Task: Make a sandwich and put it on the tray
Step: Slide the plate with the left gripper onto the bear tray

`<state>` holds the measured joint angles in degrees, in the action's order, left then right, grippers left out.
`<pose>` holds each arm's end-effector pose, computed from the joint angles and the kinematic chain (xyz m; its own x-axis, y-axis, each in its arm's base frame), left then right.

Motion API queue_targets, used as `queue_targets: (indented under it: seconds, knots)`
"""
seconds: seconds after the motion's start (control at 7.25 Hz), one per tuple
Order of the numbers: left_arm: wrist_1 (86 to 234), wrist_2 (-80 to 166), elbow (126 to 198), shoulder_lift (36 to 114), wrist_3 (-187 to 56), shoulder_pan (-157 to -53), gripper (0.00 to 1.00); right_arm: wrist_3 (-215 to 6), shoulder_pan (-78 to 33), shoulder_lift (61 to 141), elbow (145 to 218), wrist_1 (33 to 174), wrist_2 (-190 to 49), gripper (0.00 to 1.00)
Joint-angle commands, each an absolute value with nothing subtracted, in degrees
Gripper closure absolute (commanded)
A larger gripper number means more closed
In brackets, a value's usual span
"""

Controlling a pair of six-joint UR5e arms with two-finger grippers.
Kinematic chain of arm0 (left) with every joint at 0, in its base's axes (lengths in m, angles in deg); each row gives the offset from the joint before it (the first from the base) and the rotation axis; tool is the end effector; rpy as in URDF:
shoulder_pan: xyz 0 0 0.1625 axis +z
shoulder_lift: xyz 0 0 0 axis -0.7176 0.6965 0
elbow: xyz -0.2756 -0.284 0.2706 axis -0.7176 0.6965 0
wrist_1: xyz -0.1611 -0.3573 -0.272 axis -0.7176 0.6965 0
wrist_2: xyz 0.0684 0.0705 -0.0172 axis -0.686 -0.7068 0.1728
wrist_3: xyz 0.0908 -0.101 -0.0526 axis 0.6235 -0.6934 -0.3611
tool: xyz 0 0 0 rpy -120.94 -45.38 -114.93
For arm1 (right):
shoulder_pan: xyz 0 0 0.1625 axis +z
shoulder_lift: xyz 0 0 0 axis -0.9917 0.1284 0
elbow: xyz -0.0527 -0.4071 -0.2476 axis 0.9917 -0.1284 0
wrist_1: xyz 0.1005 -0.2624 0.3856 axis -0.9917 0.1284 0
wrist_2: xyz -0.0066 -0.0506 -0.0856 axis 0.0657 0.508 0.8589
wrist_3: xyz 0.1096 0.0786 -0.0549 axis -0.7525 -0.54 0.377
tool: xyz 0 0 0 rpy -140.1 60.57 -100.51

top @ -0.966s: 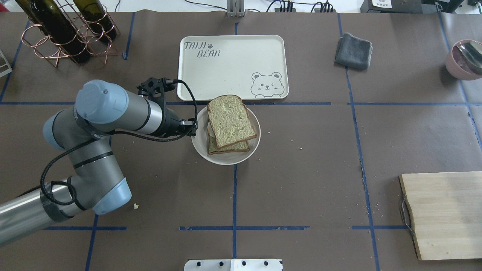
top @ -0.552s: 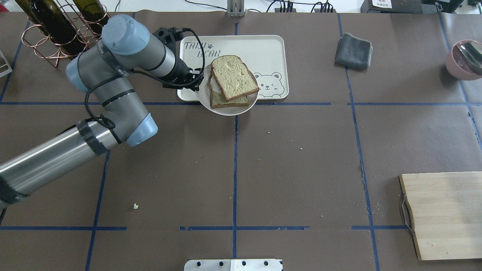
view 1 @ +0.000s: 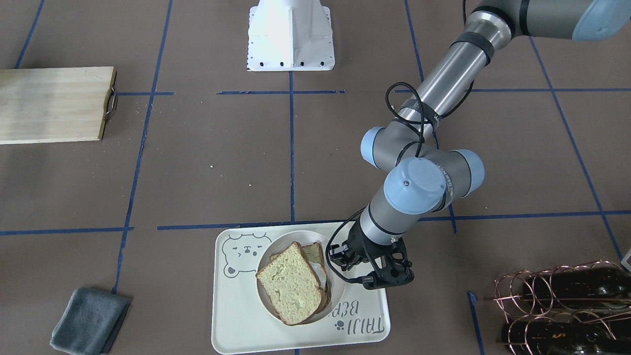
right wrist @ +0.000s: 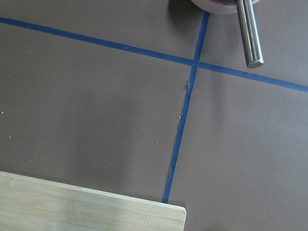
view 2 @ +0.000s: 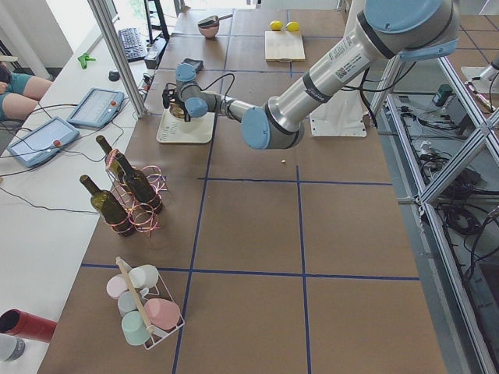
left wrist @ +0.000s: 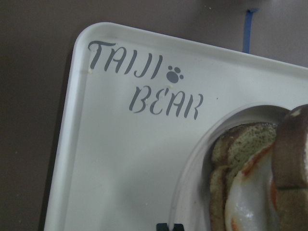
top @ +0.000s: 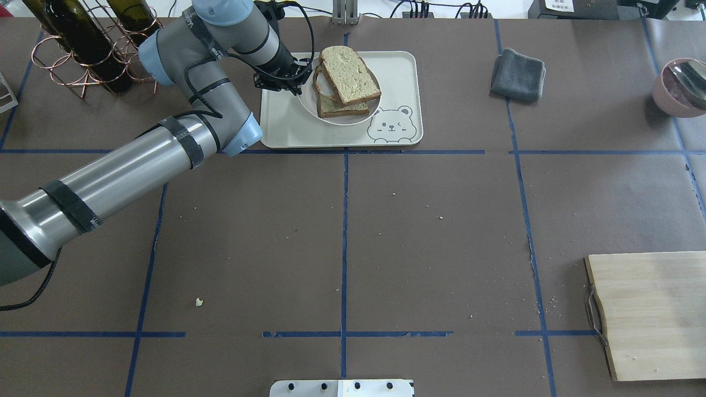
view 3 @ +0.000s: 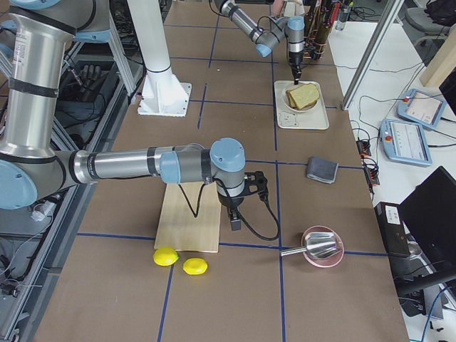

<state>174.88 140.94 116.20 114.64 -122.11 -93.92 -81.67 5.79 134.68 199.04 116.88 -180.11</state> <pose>0.6328 -0.7968 0.2846 0.4782 -0.1121 -0.8710 0.2351 0.9720 0.0040 0.0219 -0.4543 0.6670 0.7250 -0.2063 0.6572 0.1067 0.9762 0.1887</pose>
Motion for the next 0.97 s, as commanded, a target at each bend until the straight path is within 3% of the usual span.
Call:
queue_targets:
  seconds: [0.0, 0.14, 0.41, 0.55, 0.83]
  knots:
    - [176.77, 140.95, 112.98, 116.37, -122.02, -93.93, 0.55, -81.67, 5.79, 134.64, 199.08, 116.87, -180.11, 0.0]
    - [176.77, 140.95, 113.07, 116.37, -121.76, -93.93, 0.01, -81.76, 5.79, 134.64, 199.08, 116.95, -180.11, 0.0]
    - [176.51, 140.95, 114.73, 116.19, -119.14, -94.45, 0.0, -82.19, 5.79, 134.55, 199.08, 116.95, -180.19, 0.0]
    - [174.16, 141.47, 122.31, 112.89, -118.6, -95.07, 0.0, -82.54, 5.71, 134.55, 199.0, 116.87, -180.28, 0.0]
    - [161.99, 143.31, 152.28, 95.55, -115.11, -94.9, 0.0, -82.37, 5.7, 134.55, 198.64, 116.78, -180.28, 0.0]
